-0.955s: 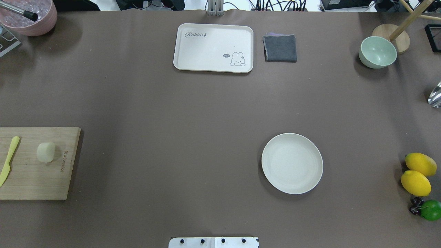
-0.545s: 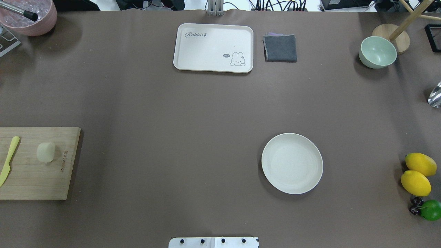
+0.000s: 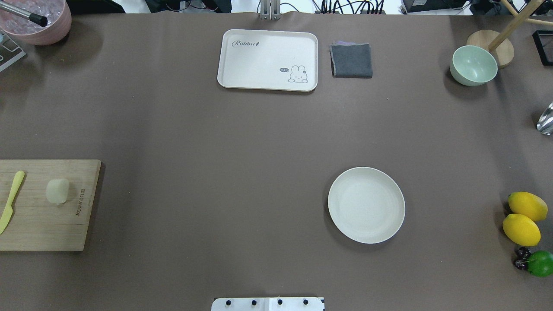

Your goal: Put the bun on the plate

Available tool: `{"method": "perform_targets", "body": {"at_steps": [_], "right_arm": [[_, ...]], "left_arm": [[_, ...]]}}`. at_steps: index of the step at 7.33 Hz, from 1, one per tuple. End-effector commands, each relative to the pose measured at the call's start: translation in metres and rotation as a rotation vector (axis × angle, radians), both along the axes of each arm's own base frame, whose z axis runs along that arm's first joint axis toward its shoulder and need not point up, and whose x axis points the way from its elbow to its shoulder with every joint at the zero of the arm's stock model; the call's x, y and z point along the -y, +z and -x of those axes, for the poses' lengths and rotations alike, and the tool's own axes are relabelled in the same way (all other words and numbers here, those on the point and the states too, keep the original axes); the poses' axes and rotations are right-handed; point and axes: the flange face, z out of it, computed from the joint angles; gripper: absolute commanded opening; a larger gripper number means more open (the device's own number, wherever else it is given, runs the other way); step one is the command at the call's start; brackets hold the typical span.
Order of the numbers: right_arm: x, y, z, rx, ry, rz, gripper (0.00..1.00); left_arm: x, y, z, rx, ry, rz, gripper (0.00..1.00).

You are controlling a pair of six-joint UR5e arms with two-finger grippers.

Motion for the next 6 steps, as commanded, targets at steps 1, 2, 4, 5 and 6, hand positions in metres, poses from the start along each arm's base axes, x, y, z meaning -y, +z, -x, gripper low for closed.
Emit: {"method": "perform_targets", "body": {"at_steps": [1, 2, 4, 5, 6], "right_arm": [[-0.002, 0.004, 0.002, -0.002, -0.005, 0.003, 1.00], [-0.001, 0.004, 0.001, -0.009, -0.004, 0.000, 1.00], [-0.001, 0.005, 0.001, -0.010, -0.004, 0.002, 1.00], [-0.001, 0.004, 0.002, -0.010, -0.007, -0.001, 1.00], [0.000, 0.004, 0.005, -0.008, -0.012, -0.001, 1.00]], "left_arm": [[-0.008, -0.042, -0.002, -0.030, -0.043, 0.012, 0.97], [-0.010, -0.045, -0.005, -0.083, -0.029, 0.023, 0.97], [-0.028, -0.022, -0.006, -0.092, -0.022, 0.058, 0.97], [-0.029, -0.011, -0.005, -0.078, -0.021, 0.073, 0.97], [-0.027, -0.001, 0.000, -0.010, -0.036, 0.079, 0.97]]}}
